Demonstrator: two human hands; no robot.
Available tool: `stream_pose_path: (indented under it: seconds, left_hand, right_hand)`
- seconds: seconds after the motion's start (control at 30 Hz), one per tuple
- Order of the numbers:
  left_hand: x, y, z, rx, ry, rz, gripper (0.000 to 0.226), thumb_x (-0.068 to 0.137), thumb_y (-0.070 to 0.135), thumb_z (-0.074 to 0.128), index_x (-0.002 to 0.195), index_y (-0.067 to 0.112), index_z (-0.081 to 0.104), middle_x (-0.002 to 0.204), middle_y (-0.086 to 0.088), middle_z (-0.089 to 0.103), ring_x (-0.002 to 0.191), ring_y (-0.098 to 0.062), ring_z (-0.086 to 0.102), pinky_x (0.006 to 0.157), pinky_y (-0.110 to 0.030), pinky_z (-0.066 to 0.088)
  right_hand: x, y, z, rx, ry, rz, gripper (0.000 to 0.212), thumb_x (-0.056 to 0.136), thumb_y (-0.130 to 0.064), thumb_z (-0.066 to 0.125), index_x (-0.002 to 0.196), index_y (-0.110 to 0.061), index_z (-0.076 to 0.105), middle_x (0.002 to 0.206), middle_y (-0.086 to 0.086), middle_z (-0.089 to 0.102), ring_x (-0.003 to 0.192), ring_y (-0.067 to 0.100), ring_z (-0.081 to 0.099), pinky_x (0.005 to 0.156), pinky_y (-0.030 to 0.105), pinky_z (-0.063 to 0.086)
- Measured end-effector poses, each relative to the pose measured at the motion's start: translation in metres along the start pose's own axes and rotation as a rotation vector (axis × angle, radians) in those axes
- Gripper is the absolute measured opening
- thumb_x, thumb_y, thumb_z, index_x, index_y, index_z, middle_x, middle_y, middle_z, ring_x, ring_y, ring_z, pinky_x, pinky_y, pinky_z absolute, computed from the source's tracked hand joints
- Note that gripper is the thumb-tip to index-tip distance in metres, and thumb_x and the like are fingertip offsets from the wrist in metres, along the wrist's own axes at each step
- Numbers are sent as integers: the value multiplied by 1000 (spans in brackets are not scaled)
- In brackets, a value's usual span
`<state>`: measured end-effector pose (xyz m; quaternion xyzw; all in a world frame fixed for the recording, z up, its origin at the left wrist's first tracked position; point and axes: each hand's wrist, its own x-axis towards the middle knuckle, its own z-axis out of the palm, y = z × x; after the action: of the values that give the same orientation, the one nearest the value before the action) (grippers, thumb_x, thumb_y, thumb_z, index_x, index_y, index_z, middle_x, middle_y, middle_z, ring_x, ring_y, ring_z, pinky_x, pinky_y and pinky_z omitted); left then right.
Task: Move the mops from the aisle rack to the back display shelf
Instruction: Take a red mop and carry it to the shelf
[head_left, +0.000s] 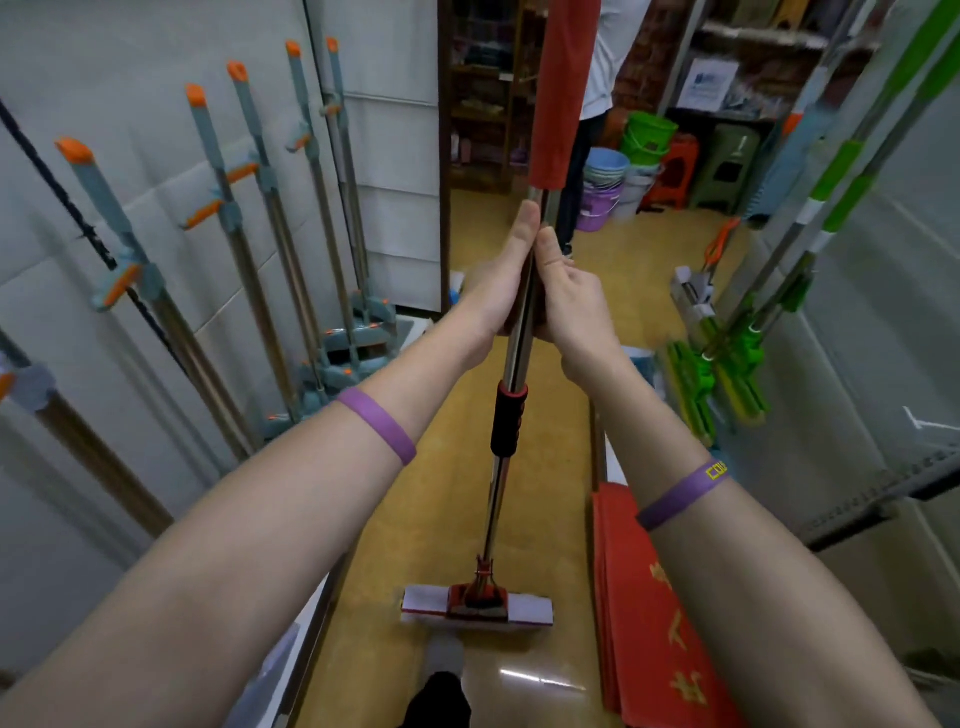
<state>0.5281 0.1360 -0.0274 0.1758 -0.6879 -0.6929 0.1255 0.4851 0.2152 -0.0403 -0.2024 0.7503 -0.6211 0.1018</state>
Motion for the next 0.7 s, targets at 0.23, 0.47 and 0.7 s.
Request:
stream_pose_path:
  seconds: [0.23,0.47,0.7]
  left_hand:
    - [120,19,-6,4,-107,16,82,80,85,30,101,22,77,97,0,77,91,-16,73,79,-36,57]
    - [219,44,-3,-23,-175,38,89,68,90,33,104,21,76,101,1,77,97,-16,72,86,-40,56]
    - [328,60,18,-19,-156,39,86,72,87,37,105,19,75,99,-1,77,95,-16,72,78,-35,56]
  right_hand:
    - [114,-2,-3,-20,99,-2,54,93,-68,45,56,-41,73,76,1,76,86,22,74,87,49,59]
    - [214,-6,-9,-74,171,-50,58,88,-75,40,58,-37,72,79,-1,75,89,21,72,87,49,57]
    - [325,3,-25,-38,218,-64,56,72,-88,38,63,-45,73,82,-5,76,92,19,72,90,50,56]
